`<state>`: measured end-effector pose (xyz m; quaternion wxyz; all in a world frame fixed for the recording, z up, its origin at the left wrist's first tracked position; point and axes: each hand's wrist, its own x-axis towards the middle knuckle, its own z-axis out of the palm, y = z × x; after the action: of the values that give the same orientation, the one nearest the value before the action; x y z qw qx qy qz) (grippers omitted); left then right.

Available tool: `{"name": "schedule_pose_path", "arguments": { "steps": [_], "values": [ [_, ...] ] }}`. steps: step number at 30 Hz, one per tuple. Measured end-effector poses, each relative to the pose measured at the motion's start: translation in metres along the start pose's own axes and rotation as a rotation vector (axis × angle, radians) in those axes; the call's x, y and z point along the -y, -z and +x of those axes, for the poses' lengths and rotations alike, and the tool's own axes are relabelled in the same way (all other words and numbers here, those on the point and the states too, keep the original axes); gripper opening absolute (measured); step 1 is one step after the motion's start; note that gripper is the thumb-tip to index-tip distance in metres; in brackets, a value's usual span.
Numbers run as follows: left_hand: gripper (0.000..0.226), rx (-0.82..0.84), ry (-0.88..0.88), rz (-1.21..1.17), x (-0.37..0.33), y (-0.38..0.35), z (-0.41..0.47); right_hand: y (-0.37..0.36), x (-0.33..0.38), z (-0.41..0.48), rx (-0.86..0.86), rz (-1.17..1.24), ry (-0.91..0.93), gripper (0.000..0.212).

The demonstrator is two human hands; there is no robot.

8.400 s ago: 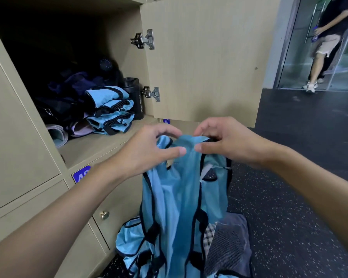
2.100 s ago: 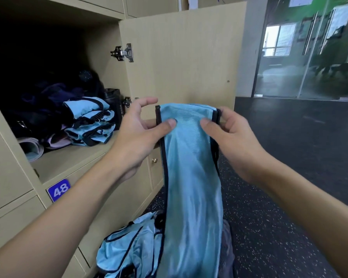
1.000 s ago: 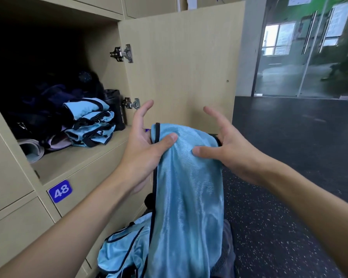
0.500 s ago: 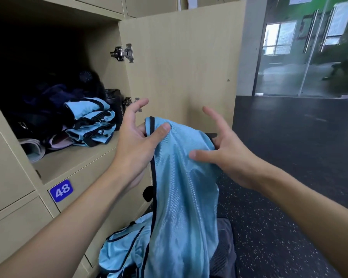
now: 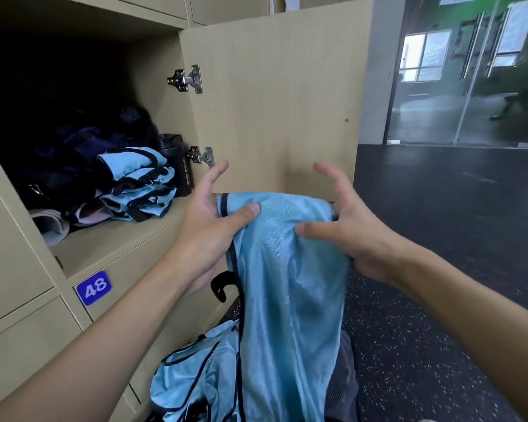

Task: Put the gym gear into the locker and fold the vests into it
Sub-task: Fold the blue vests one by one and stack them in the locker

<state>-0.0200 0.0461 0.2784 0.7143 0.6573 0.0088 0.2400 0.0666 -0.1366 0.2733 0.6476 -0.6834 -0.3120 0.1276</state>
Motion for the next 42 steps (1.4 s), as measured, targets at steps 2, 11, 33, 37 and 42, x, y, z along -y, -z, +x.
{"name": "schedule_pose_path", "arguments": {
  "steps": [2,11,33,37,42],
  "values": [
    [0.075,0.012,0.018,0.047,-0.002,0.003,0.0,0.001,0.003,0.001,-0.078,0.014,0.028,0.094],
    [0.07,-0.066,0.008,0.064,-0.007,0.001,0.001,0.001,-0.003,0.001,-0.004,-0.042,0.017,0.107],
    [0.078,-0.061,0.034,-0.152,-0.011,-0.001,0.006,-0.004,-0.022,0.003,-0.176,0.16,0.002,0.115],
    [0.077,-0.073,0.034,-0.133,-0.012,0.002,0.006,-0.015,-0.026,-0.001,-0.079,0.146,-0.028,0.115],
    [0.076,-0.083,0.05,-0.133,-0.011,0.003,0.006,-0.019,-0.021,-0.002,-0.079,0.269,0.02,0.113]
  ]
}}
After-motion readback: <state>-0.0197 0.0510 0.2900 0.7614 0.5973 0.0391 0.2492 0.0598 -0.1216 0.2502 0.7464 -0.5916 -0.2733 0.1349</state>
